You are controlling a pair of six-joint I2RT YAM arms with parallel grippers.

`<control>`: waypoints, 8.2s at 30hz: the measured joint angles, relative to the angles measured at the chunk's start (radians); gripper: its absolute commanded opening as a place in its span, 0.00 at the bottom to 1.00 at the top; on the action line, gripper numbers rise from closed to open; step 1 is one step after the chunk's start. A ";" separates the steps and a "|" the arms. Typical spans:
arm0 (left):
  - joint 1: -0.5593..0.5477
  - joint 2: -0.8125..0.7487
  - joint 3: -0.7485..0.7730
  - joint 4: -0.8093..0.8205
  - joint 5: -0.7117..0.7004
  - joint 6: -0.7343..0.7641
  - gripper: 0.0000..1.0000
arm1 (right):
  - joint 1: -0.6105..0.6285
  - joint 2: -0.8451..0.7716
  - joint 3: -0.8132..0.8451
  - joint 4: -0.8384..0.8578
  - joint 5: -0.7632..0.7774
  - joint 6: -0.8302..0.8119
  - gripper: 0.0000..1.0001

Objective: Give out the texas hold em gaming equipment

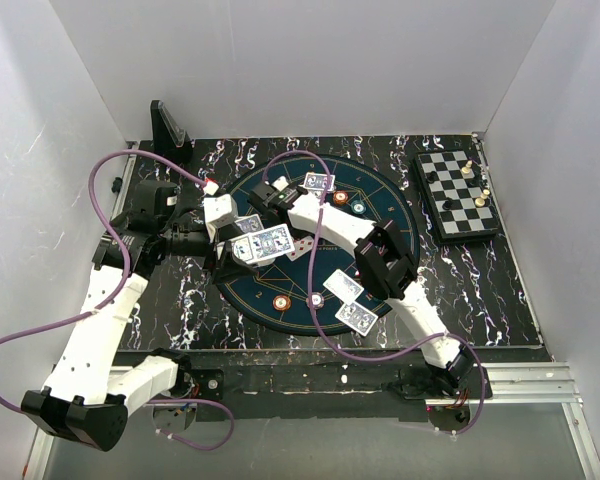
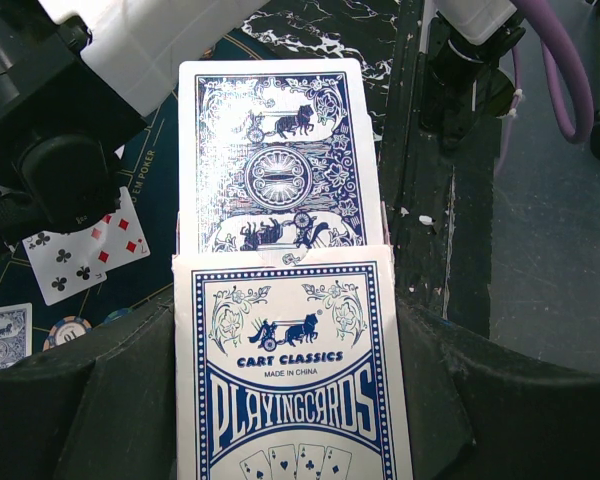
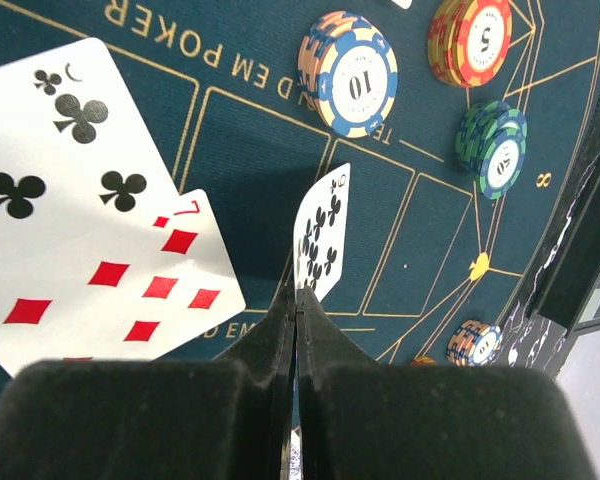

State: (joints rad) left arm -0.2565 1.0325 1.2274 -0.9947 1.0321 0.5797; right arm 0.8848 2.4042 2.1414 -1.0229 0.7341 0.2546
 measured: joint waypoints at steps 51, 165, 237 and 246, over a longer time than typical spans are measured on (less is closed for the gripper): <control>0.000 0.002 -0.011 0.050 -0.002 -0.027 0.42 | -0.124 -0.699 -0.340 0.143 -0.598 0.229 0.84; 0.000 0.011 -0.050 0.060 -0.003 0.000 0.42 | -0.458 -0.386 -0.854 0.745 -1.209 0.502 0.10; 0.000 0.028 -0.048 0.091 0.001 -0.024 0.42 | -0.131 -0.998 -0.830 0.737 -1.309 0.737 0.39; 0.000 0.028 -0.048 0.106 0.002 -0.029 0.42 | -0.166 -1.040 -0.831 0.705 -1.305 0.732 0.27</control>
State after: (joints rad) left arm -0.2565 1.0603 1.1790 -0.8883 1.0340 0.5507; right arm 0.7185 1.3647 1.3106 -0.3180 -0.5713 0.9867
